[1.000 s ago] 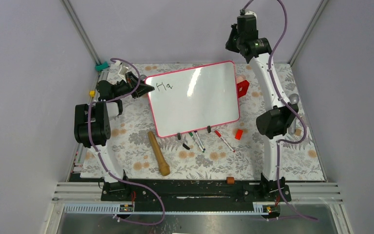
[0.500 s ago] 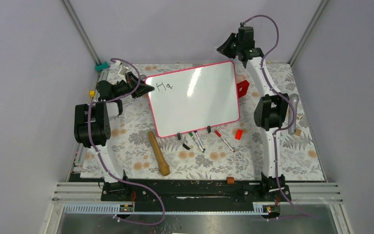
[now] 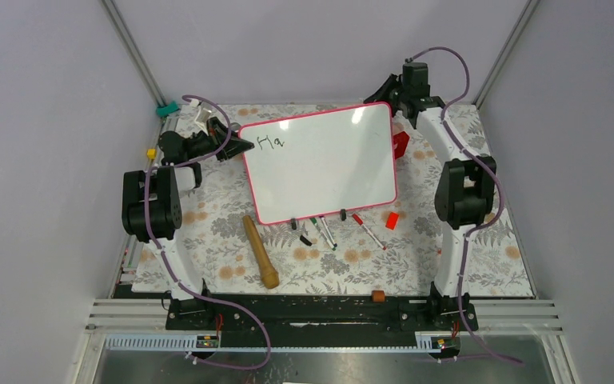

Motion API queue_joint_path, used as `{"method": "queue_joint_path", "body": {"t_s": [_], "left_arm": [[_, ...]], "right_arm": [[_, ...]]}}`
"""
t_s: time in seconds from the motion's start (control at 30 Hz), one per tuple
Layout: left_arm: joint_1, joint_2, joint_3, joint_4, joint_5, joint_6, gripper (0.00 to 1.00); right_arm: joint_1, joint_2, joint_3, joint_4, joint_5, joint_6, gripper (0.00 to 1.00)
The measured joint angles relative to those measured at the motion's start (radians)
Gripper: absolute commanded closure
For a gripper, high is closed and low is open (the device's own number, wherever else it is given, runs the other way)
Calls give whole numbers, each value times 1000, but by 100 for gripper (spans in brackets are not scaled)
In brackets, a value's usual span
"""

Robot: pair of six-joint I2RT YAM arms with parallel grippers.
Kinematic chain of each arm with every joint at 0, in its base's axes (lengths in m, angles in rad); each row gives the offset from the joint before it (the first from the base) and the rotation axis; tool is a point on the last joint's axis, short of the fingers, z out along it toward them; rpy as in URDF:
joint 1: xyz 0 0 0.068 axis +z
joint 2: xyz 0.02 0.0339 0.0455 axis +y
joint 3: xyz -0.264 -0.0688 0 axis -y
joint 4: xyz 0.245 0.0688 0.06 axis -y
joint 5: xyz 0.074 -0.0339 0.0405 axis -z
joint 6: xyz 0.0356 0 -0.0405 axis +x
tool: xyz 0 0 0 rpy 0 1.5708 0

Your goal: Write a sentence on the whiteboard

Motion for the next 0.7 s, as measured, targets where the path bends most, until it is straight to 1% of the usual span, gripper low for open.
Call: {"method": "queue_joint_path", "body": {"t_s": [0.17, 0.33, 0.43, 0.53, 0.7], "left_arm": [[-8, 0, 15, 9, 21, -3, 100], [-23, 1, 27, 18, 24, -3, 100], [-26, 1, 29, 18, 24, -3, 100], [-26, 1, 30, 18, 24, -3, 100], [-25, 13, 35, 11, 20, -11, 100]], "right_arm": [[3, -115, -116, 36, 43, -3, 100], [4, -154, -167, 67, 84, -10, 100], [5, -159, -171, 66, 123, -30, 100], [2, -154, -134, 15, 157, -60, 100], [-9, -105, 79, -92, 211, -126, 100]]}}
